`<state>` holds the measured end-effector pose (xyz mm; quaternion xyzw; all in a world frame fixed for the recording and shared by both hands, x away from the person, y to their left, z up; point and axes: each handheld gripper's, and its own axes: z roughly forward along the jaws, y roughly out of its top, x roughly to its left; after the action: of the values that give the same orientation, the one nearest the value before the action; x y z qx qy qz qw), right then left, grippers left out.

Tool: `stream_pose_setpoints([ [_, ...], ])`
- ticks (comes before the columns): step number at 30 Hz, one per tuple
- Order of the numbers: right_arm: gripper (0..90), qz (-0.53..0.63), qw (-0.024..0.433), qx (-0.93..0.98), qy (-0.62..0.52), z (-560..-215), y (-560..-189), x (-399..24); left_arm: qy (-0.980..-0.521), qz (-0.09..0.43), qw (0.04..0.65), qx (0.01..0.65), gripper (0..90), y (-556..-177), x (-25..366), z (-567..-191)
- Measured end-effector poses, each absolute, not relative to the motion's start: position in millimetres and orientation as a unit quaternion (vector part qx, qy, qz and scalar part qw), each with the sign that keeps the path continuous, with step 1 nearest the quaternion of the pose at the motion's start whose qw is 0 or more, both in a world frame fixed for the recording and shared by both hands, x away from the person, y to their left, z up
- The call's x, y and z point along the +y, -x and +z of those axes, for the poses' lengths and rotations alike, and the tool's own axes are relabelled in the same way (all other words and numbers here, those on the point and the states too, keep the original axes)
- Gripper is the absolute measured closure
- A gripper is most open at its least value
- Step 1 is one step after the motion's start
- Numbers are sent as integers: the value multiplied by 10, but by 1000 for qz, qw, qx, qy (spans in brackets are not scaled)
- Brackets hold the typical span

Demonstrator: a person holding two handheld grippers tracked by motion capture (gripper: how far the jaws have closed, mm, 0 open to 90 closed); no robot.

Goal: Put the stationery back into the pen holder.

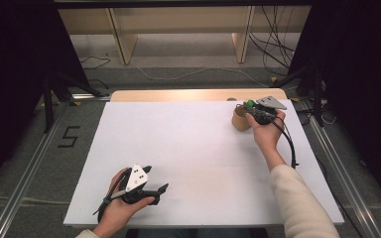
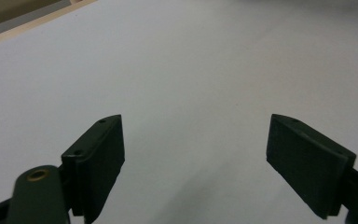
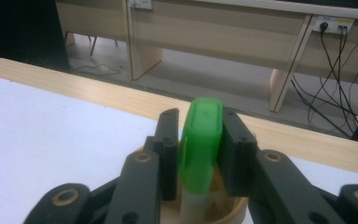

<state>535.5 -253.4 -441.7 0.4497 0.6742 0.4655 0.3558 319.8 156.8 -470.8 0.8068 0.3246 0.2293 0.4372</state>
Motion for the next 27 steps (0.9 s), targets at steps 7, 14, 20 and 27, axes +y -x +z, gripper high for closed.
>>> stream_pose_setpoints([
  [7, 613, 462, 353, 672, -458, -4404, -5325, -2556, -806, 229, 438, 325, 191, -3196, 1564, -4707],
  [14, 479, 452, 346, 675, -469, -4386, -5289, -2578, -808, 229, 436, 324, 191, -3197, 1561, -4707],
  [20, 370, 451, 335, 685, -464, -4378, -5246, -2567, -807, 229, 436, 324, 191, -3197, 1563, -4707],
  [27, 310, 457, 338, 681, -462, -4365, -5180, -2597, -806, 228, 438, 325, 191, -3196, 1556, -4709],
])
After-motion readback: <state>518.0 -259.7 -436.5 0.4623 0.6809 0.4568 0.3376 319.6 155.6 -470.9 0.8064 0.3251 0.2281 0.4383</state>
